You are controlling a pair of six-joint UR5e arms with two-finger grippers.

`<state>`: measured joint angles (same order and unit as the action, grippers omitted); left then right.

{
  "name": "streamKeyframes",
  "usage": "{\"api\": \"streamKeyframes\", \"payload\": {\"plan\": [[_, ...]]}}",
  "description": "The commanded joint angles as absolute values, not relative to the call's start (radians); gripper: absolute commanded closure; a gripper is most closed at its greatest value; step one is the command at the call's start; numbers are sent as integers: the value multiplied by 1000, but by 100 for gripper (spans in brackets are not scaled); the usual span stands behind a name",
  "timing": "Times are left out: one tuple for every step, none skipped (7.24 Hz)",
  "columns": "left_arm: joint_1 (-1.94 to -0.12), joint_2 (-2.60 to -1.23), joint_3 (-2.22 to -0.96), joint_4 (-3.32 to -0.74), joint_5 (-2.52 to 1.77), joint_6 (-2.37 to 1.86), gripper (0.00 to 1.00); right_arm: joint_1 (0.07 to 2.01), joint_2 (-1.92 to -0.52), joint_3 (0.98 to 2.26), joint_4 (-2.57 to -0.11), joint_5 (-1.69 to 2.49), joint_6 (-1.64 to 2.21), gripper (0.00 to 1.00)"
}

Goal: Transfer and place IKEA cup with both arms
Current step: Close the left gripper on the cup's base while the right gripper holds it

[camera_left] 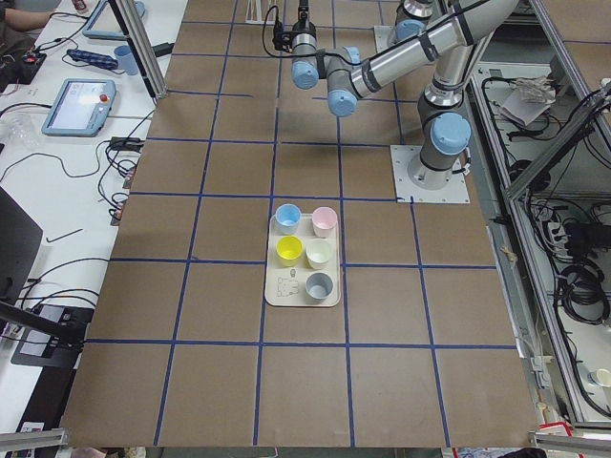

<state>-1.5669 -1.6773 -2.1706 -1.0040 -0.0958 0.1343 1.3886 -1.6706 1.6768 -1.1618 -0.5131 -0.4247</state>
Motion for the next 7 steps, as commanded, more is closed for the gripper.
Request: {"api": "streamKeyframes", "payload": {"plan": [[-1595,-1684,-2195,-943,-155,129,0,1397,-1667,1678,-1184,-494,-428,74],[-1603,-1683,-2197,-943,-178,129,0,1397,-1667,1680,-1183,-494,-425,74],[-1603,-1678,-2197,-942,-182,129,0,1400,-1670,1686,-1183,-494,-420,74],[-1603,-1681,-2191,-942,-214,130,0,1405,-1674,1686,-1183,-494,-419,74],[-1603,-1684,-2186,-943,-224,132,0,1410,-1675,1692,-1183,-495,-420,74],[-1603,-1690,-2172,-942,-225,132,0,1411,-1677,1695,-1181,-495,-420,74],[-1603,-1700,-2165,-940,-225,133,1,1420,-1678,1695,-1181,-495,-420,73]]}}
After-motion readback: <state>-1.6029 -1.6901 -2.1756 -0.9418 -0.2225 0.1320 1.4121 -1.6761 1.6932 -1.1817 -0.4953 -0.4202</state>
